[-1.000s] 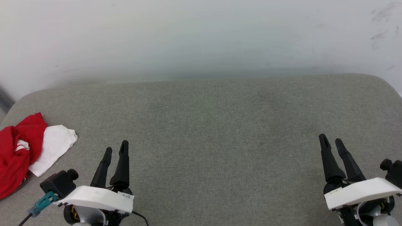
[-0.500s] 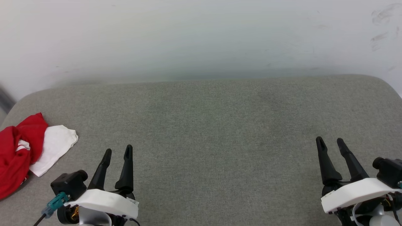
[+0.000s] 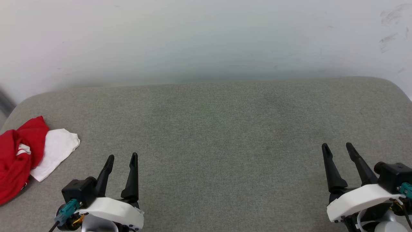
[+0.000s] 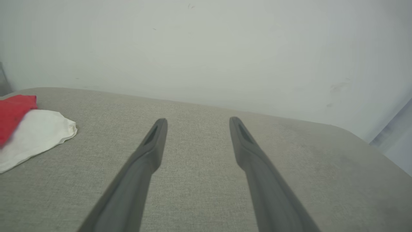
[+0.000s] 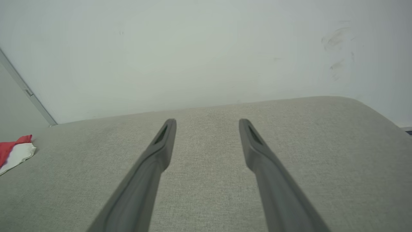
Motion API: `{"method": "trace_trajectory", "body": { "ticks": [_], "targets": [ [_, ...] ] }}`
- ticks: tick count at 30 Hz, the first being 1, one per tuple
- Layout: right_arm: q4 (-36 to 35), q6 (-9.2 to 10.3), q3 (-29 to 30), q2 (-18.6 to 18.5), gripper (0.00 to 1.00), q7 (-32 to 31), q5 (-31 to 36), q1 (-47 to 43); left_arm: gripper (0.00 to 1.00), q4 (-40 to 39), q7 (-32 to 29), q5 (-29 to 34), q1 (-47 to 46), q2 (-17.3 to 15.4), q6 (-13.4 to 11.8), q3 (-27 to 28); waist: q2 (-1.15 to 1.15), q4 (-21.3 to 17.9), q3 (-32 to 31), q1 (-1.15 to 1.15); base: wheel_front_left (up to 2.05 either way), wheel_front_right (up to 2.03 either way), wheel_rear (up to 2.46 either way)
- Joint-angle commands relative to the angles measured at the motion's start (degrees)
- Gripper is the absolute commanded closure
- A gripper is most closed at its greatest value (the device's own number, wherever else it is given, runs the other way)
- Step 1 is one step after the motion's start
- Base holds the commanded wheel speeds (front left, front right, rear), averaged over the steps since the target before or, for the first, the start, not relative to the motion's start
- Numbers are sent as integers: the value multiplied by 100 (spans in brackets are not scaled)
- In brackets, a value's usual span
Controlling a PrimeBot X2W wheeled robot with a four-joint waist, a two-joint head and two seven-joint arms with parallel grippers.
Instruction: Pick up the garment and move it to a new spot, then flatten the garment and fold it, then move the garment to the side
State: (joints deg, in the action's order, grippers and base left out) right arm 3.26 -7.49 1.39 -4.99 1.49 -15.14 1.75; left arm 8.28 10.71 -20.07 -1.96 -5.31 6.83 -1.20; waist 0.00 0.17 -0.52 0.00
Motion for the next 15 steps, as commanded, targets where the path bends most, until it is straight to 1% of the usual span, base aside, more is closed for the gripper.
{"method": "trace_trajectory", "body": {
  "ticks": [1, 15],
  "targets": [
    [-78, 0, 16, 16, 0, 19, 145, -39, 0, -17, 54, 136, 11, -36, -22, 20, 0, -4, -1, 0, 0, 0, 0],
    [-159, 0, 26, 90, 0, 49, 782, -39, 0, 111, 226, 759, 3, 16, -56, 46, 0, -17, 2, 0, 0, 0, 0]
  ]
}}
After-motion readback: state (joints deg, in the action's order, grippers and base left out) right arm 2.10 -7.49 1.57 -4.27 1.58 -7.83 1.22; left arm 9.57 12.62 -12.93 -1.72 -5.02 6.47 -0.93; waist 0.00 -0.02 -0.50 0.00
